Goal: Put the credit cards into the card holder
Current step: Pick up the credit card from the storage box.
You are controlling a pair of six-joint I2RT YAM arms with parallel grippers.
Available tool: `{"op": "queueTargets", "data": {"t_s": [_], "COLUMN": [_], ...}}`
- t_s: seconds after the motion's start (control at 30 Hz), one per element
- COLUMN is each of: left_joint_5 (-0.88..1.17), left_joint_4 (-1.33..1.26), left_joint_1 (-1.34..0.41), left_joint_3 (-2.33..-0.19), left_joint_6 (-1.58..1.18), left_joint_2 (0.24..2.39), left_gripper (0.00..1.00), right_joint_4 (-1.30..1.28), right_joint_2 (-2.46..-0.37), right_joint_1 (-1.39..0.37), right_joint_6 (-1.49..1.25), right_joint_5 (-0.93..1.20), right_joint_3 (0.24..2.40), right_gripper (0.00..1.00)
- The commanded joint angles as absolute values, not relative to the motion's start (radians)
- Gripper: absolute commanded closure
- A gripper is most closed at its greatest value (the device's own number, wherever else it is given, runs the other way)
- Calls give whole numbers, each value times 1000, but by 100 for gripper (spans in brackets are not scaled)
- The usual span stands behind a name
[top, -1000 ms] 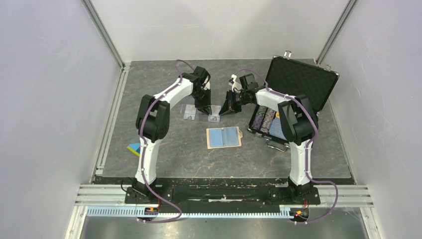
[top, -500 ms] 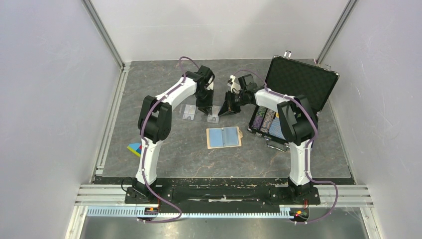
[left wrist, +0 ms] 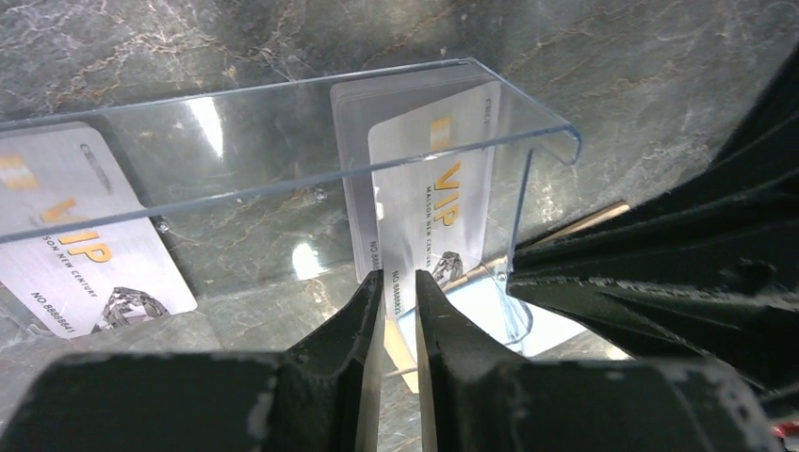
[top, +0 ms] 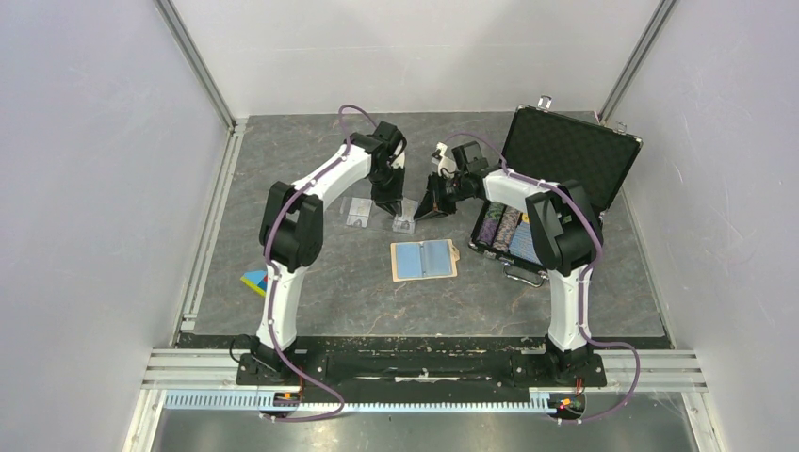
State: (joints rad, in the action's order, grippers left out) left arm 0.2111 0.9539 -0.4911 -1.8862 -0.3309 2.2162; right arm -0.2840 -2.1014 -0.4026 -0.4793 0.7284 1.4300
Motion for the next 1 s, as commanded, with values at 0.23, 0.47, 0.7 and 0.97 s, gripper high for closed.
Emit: {"op": "queueTargets", "data": {"t_s": [0.23,0.47,0.7,0.97], "left_joint_5": [349,351,260,257], "left_joint_4": [884,900,922,900], "left_joint_1": [-517,-517,-516,-509], "left_joint_3": [-1887,-1875,-1853,-1841], "left_joint_6": [-356,-345,-333,-317], "left_joint_2": [2125,2175,2186,2127], "left_gripper": [81,78,86,98], "right_joint_4": [-246,-239,-236,-224], "right_joint_2": [-2065,-2063,-2044,-2009], "right_joint_1": [-419,-425,-428,-429], "right_joint_6": [-485,-491,-493,-490], "right_joint_5": [705,700,687,672], "right_joint_3": [1376,1371,1357,1344], "right_gripper": [89,89,89,85]}}
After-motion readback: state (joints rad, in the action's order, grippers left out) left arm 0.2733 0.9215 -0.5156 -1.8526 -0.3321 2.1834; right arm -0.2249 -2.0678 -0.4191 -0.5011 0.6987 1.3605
